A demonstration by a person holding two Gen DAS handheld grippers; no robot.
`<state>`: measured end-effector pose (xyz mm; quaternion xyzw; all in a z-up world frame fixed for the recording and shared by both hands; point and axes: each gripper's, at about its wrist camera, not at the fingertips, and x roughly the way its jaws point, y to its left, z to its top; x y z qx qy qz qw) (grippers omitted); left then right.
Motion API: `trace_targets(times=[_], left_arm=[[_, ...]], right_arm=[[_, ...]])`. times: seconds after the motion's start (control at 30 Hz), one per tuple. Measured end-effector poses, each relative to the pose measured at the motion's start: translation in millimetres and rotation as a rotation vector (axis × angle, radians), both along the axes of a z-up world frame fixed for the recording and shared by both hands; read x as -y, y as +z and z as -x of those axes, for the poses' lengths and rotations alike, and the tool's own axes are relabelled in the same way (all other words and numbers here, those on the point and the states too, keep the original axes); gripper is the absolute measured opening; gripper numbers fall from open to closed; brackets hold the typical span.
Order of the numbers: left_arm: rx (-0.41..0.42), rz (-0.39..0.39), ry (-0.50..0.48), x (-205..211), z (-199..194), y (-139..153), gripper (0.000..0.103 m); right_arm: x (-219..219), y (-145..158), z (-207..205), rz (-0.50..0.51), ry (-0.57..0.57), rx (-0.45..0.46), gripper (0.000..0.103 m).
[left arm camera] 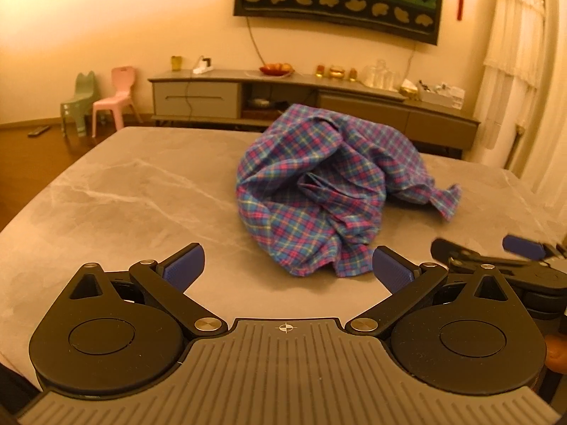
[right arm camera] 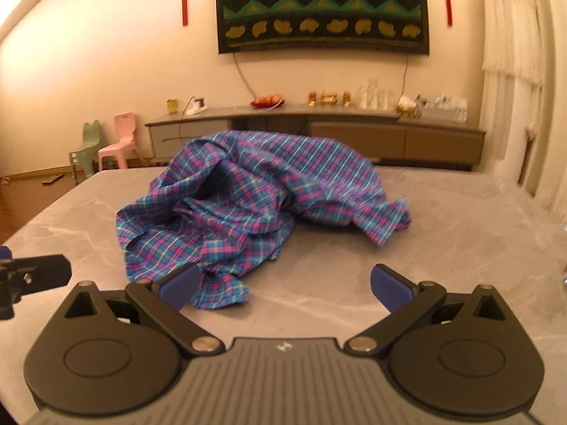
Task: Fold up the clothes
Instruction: 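Move both grippers open toward the crumpled plaid shirt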
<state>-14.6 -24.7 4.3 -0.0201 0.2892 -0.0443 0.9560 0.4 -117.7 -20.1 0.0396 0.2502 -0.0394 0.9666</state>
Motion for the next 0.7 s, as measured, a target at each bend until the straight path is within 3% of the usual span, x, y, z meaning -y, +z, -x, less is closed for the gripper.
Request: trace_targets(times=[0.13,0.2,0.27,0.37,0.5,0.53,0.57,0.6,0.63,0.67,0.7], left_arm=[[0.026,-0.072,-0.016,11,6,7,0.097],[0.032,-0.086,-0.016,15,7,9,0.097],[0.029,-0.083,-0.014,15,8,9,0.097],[0.016,-0.062,-0.012,13,6,11,0.096],[0.010,-0.044,-0.033,10,5,13,0.088],[0.010,-0.042,-0.039,10,5,13,0.081],[0.008,-0.033,-0.047,9,4,13,0.066],[0.003,-0.022,-0.053,9,3,13,0.043],[-0.002,-0.011,-0.060,8,3,12,0.031],[-0.007,0.000,-0.065,7,1,12,0.006],[-0.011,0.013,-0.066,5,-1,11,0.000]], right_arm=[[-2,0,7,0.009,-0.029,0.057,0.103],[4,-2,7,-0.047,-0.020,0.058,0.103],[11,-6,4,-0.119,0.005,0.009,0.102],[14,-6,0,-0.144,0.031,-0.034,0.098],[4,-3,1,-0.087,0.040,-0.035,0.098],[2,-3,1,-0.079,0.046,-0.037,0.091],[0,-2,1,-0.077,0.052,-0.042,0.081],[-2,-1,0,-0.077,0.060,-0.048,0.048],[-1,-1,-1,-0.089,0.081,-0.064,0.006],[0,-2,-3,-0.109,0.094,-0.081,0.003],[1,-3,-4,-0.114,0.095,-0.084,0.000]])
